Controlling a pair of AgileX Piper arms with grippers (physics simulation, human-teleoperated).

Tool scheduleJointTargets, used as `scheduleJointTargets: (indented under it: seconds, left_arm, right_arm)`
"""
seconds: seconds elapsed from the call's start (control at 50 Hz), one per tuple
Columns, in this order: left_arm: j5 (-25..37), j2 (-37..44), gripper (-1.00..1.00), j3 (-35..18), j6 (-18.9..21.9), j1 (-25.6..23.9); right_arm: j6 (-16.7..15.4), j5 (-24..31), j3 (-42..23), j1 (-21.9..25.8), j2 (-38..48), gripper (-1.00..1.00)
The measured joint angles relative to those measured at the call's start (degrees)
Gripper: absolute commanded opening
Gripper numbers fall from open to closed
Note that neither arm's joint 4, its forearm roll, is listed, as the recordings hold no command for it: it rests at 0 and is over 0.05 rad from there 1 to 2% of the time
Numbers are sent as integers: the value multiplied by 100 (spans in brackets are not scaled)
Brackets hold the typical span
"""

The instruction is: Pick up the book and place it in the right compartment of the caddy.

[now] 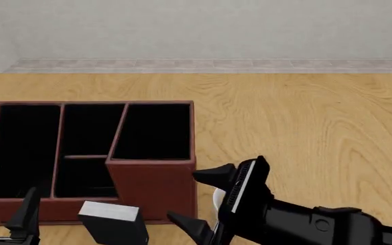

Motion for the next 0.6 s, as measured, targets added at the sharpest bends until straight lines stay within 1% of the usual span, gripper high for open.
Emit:
scheduleJointTargets:
  seconds: [0.26,0.6]
  left_arm:
    - [0,0,100,0,0,0]
    - [0,0,100,0,0,0]
  right_arm:
    - [-53,-220,-181,217,681,100]
    - [-249,-406,-511,360,1433,100]
